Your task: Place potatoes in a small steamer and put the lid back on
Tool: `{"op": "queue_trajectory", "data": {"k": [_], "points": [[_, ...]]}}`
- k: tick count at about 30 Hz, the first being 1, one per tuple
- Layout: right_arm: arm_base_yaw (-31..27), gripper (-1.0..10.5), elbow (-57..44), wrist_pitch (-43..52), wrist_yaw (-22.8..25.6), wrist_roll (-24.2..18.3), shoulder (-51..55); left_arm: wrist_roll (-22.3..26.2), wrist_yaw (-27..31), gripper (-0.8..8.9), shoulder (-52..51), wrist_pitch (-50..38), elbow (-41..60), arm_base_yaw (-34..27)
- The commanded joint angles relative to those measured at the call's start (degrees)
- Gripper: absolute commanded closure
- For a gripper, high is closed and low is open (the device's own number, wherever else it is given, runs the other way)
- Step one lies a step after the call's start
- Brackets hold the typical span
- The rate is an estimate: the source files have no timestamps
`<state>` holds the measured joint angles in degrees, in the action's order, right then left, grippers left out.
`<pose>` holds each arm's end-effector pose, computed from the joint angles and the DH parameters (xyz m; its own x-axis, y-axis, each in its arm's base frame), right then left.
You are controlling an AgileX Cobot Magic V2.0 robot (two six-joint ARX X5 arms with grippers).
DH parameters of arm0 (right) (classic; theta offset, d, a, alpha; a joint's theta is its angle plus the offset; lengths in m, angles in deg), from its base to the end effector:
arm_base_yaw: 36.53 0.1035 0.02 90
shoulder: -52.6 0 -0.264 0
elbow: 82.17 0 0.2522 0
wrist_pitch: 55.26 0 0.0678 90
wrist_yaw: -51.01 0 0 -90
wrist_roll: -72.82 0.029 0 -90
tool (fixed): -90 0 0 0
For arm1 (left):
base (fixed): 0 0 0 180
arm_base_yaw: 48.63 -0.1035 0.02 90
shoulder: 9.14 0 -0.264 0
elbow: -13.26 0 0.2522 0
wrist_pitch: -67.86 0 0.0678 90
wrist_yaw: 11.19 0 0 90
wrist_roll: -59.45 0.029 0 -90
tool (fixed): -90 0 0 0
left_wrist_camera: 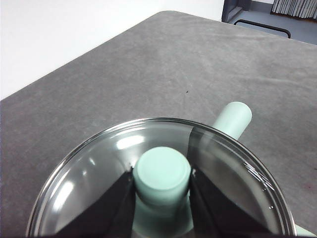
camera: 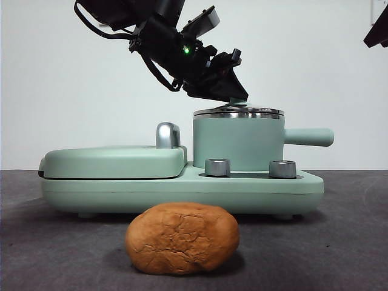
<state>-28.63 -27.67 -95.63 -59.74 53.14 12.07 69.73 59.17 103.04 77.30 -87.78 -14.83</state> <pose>0.1463 0.0307 0.2937 0.7810 0.4661 -0.4158 -0.5653 0.8105 -0.1533 0.3736 -0.2619 0.2658 0.5457 -0.7698 -0.3311 0.8249 0.5629 0.0508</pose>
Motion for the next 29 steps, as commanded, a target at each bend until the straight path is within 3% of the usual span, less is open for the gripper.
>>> {"op": "queue_trajectory", "data": {"k": [1,17,29], "points": [[0.28,7.3,1.07,0.37,0.24,-0.24,-0.2,-0.48,0.39,8.07,1.44,-1.55,-1.51,0.46],[0.28,7.3,1.07,0.33,0.22,-0.2,-0.2,-0.55,0.37,8.07,0.22,-4.13,-2.34,0.46],[0.28,7.3,1.07,0.28,0.2,0.22,-0.2,-0.57,0.37,8.07,-6.69,-1.42,-2.34,0.33]]}}
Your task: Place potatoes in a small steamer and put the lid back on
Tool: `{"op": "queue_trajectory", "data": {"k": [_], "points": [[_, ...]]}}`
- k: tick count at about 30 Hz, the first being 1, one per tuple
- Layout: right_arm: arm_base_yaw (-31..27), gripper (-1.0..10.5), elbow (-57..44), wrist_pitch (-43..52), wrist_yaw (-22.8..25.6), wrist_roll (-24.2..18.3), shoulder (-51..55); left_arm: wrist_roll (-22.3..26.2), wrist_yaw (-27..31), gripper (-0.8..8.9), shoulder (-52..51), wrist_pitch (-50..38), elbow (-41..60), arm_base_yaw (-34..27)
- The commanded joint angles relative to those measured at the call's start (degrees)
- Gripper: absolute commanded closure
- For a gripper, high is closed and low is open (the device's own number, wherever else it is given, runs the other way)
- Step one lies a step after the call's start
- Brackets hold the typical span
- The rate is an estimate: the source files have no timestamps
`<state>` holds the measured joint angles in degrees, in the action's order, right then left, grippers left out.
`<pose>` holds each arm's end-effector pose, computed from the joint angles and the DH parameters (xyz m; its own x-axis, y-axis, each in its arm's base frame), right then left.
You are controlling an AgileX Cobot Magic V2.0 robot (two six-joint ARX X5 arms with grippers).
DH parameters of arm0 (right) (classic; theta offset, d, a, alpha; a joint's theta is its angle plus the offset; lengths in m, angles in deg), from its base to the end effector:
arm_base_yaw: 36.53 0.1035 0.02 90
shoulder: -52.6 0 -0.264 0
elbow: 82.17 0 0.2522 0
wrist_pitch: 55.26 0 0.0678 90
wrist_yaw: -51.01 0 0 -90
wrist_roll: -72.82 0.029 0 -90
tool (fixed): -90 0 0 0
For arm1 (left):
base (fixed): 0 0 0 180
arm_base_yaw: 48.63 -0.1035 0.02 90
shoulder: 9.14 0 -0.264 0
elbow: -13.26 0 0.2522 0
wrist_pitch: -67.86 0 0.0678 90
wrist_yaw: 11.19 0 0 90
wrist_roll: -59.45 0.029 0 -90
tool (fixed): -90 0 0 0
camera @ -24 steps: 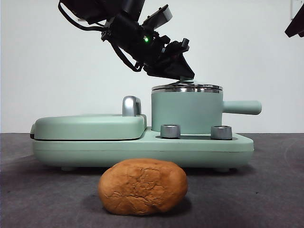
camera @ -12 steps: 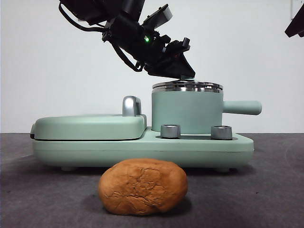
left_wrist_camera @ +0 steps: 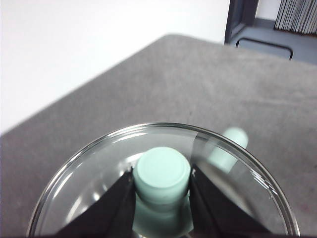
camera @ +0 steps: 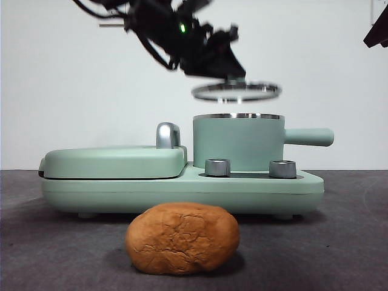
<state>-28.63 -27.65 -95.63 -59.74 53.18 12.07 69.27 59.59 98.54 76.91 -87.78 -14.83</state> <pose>0.1463 0.0307 0.2939 0.7811 0.4661 -0.4155 -0.5651 0.8108 -0.1528 0.3623 -0.2540 0.3001 0.5723 -0.7793 -0.2554 0.8154 0.5738 0.0765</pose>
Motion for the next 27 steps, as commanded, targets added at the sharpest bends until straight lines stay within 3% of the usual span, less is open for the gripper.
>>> {"op": "queue_trajectory", "data": {"k": [1,15,27], "points": [[0.31,7.3,1.05,0.28,0.2,0.17,-0.2,-0.13,-0.04,8.07,-2.84,-0.37,-2.34,0.28],[5.44,7.3,1.05,-0.07,0.2,0.09,-0.24,-1.57,0.0,8.02,-12.61,11.98,-2.21,-2.08],[16.61,6.8,1.05,0.0,0.02,-2.21,-4.55,-1.31,-0.02,8.02,-19.04,19.1,-1.2,-3.43]]}}
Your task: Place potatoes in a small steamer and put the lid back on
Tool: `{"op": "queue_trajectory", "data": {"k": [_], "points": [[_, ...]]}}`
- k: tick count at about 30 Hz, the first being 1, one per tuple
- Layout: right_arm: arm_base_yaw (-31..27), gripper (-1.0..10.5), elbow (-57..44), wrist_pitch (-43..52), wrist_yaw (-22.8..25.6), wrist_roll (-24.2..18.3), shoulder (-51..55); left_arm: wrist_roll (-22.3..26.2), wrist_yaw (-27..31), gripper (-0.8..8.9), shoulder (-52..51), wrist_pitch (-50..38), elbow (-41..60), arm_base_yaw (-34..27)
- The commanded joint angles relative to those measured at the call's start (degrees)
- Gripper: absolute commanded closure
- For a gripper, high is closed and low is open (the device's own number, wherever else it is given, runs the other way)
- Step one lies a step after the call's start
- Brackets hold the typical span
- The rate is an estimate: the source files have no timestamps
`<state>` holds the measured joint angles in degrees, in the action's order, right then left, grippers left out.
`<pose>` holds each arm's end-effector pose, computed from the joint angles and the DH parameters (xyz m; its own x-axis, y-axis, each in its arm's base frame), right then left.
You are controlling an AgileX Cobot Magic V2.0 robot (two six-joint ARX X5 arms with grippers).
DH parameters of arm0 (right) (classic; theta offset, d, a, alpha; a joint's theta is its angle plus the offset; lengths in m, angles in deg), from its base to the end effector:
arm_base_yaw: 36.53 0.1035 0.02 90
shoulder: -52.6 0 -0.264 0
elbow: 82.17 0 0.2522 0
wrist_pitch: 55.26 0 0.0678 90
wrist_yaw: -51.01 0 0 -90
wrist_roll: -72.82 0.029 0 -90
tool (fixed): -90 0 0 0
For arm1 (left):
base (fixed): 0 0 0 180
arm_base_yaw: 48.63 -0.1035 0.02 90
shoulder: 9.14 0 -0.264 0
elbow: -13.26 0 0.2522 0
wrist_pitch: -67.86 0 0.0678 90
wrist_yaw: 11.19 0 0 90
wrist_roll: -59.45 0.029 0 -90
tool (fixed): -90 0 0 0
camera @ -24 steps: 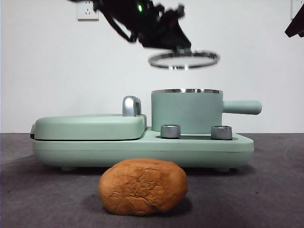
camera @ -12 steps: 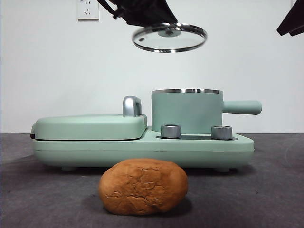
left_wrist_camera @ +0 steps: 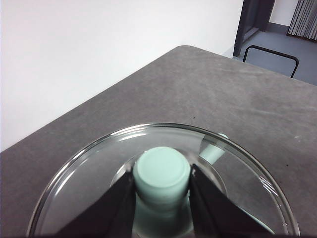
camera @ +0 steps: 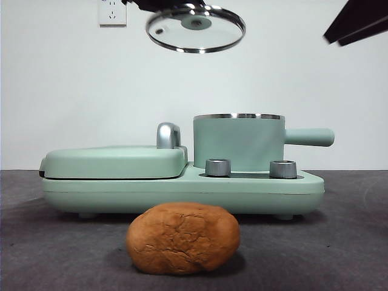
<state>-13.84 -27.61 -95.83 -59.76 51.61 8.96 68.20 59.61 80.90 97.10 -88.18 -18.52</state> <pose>0.1428 0.0708 0.2865 0.6129 0.6406 -0.4626 -0.7664 0.6243 -0.1509 0.3049 -0.1879 0.3882 0.6127 -0.7355 -0.2893 0.7762 0.6288 0.0452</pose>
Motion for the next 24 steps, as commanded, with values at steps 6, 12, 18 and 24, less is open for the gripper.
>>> {"op": "queue_trajectory", "data": {"k": [6,12,18,24], "points": [[8.28,6.7,1.01,1.49,0.04,-0.63,-6.71,-0.28,0.04,8.02,-5.51,0.02,2.21,0.2],[13.33,6.7,1.01,1.68,0.04,-0.63,-12.59,-0.28,2.95,8.02,-12.17,0.0,9.51,-0.72],[17.25,5.8,1.01,4.59,0.02,-0.59,-17.62,-1.46,2.95,8.03,-19.8,0.24,17.35,-3.06],[20.52,5.8,1.01,7.56,0.0,-0.44,-22.64,-3.06,3.08,8.03,-26.1,1.95,22.67,-5.86]]}}
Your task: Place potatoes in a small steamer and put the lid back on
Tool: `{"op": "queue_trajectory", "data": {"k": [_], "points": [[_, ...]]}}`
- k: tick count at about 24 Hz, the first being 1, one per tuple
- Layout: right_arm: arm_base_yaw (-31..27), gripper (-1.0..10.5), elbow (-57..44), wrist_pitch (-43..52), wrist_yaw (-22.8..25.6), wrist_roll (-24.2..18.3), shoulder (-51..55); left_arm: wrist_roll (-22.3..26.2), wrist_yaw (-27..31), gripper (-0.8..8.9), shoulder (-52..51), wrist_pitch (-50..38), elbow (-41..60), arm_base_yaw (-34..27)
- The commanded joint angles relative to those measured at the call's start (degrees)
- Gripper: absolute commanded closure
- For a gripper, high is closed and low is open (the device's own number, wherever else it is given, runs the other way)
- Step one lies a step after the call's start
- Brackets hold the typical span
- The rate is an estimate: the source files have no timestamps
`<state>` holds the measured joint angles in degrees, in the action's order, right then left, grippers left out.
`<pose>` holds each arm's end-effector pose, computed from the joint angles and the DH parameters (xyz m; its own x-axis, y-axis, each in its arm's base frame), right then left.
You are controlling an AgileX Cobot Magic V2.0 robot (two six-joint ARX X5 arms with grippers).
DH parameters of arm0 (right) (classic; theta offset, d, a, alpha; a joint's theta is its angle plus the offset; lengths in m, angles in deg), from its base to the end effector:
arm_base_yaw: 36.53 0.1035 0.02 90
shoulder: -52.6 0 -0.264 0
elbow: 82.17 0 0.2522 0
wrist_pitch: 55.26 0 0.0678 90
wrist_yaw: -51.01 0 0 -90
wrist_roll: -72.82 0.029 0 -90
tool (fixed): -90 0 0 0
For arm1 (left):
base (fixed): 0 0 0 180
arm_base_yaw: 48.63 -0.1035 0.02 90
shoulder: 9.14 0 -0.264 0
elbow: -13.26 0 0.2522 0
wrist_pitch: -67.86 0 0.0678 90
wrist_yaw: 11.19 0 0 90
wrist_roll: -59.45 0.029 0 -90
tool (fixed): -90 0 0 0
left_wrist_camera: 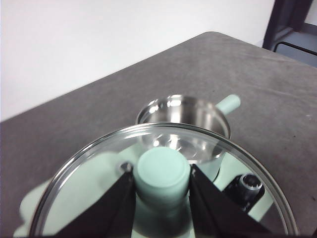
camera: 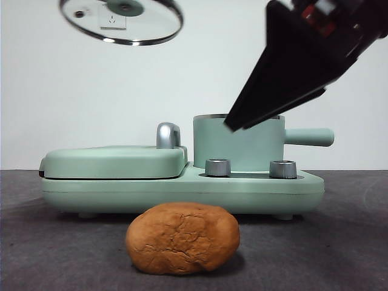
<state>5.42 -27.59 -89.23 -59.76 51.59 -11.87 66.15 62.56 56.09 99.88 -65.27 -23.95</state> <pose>0.1591 0.1568 0.2326 0.2643 0.7144 -0.6479 -0.9465 0.3211 -0.0321 0.2196 -0.1098 0.3705 0.7094 -0.6339 -0.3081 0.6713 0.7409 0.0213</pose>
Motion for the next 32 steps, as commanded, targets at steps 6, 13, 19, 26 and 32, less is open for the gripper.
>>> {"op": "queue_trajectory", "data": {"k": [6,13,19,26,32], "points": [[4.02,5.8,0.98,3.37,0.04,-0.42,-7.52,-0.94,0.2,8.03,-3.8,2.58,0.24,-2.45],[6.14,5.8,0.98,6.97,0.07,-0.42,-14.38,-0.96,0.2,8.03,-4.11,3.19,0.24,-3.26],[7.19,5.8,0.98,10.14,3.04,-0.11,-19.67,-0.96,0.2,8.03,-4.13,3.19,0.24,-3.26],[7.91,7.2,0.98,9.66,4.52,3.32,-21.92,-0.94,0.2,8.03,-4.11,3.21,0.24,-3.26],[7.54,7.2,1.01,-1.42,5.03,7.98,-15.04,-0.94,0.2,8.03,-4.11,3.21,0.24,-3.26]]}}
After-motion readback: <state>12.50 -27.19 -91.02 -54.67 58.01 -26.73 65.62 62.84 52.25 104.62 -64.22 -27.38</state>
